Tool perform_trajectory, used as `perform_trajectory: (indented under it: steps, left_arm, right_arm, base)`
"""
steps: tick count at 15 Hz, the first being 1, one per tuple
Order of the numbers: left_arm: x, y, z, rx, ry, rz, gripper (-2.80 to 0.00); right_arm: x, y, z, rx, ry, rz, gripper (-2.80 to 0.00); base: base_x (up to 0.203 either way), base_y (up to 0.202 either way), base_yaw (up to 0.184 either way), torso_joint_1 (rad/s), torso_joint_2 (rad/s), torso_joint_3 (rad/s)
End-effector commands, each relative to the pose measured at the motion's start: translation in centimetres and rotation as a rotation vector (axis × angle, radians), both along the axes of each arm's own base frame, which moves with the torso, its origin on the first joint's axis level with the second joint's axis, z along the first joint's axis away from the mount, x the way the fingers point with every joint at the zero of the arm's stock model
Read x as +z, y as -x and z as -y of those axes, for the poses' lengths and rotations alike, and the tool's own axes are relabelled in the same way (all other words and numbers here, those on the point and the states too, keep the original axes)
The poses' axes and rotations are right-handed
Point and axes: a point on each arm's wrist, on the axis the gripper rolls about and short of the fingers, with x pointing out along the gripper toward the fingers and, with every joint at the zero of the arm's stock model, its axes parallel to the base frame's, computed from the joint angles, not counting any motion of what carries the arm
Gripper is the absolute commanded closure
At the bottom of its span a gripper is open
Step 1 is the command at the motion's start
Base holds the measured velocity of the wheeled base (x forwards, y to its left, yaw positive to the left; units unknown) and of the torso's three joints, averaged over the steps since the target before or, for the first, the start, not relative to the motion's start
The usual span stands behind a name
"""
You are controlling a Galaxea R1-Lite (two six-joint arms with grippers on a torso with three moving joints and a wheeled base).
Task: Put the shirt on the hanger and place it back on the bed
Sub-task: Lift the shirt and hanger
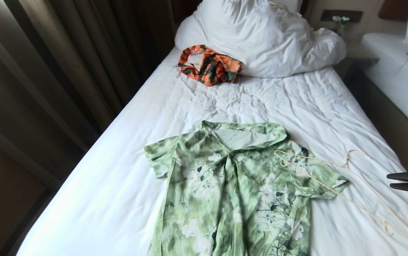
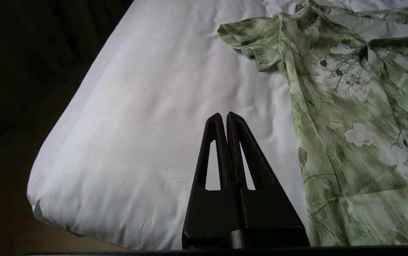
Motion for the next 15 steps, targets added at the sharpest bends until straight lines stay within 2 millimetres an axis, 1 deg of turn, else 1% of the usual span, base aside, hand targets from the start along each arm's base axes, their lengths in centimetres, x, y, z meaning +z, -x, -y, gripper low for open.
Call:
perform_trajectory:
  steps: [1, 2, 4, 5, 8, 12, 15]
  left_arm:
    - [0.0, 0.0, 0.0, 0.000, 0.001, -0.001, 0.00]
    - [0.0, 0.0, 0.0, 0.000, 0.001, -0.001, 0.00]
    - [0.0, 0.0, 0.0, 0.000, 0.001, -0.001, 0.00]
    - [0.0, 0.0, 0.0, 0.000, 0.001, -0.001, 0.00]
    - [0.0, 0.0, 0.0, 0.000, 0.001, -0.001, 0.00]
    - [0.0, 0.0, 0.0, 0.000, 0.001, -0.001, 0.00]
    - [0.0, 0.0, 0.0, 0.000, 0.001, -0.001, 0.00]
  right_arm:
    - [-2.8, -1.0, 0.4, 0.055, -0.047, 0.026, -2.80]
    - [-3.7, -1.4, 0.4, 0.079, -0.043, 0.038, -2.80]
    - [-5.1, -2.2, -0.3, 0.117, -0.055, 0.025, -2.80]
    - [-5.4, -2.6, -0.7, 0.132, -0.059, 0.022, -2.80]
    - [-5.6, -3.4, -1.8, 0.170, -0.057, 0.026, -2.80]
    - [-6.7, -4.2, -2.9, 0.206, -0.065, 0.013, -2.80]
    - [-6.7, -4.7, -3.8, 0.232, -0.058, 0.022, -2.80]
  base:
    - [0.000, 0.000, 0.000, 0.000, 0.00, 0.000]
    - [0.000, 0.000, 0.000, 0.000, 0.00, 0.000]
    - [0.000, 0.000, 0.000, 0.000, 0.00, 0.000]
    - [0.000, 0.000, 0.000, 0.000, 0.00, 0.000]
    - [0.000, 0.000, 0.000, 0.000, 0.00, 0.000]
    - [0.000, 0.000, 0.000, 0.000, 0.00, 0.000]
    - [0.000, 0.000, 0.000, 0.000, 0.00, 0.000]
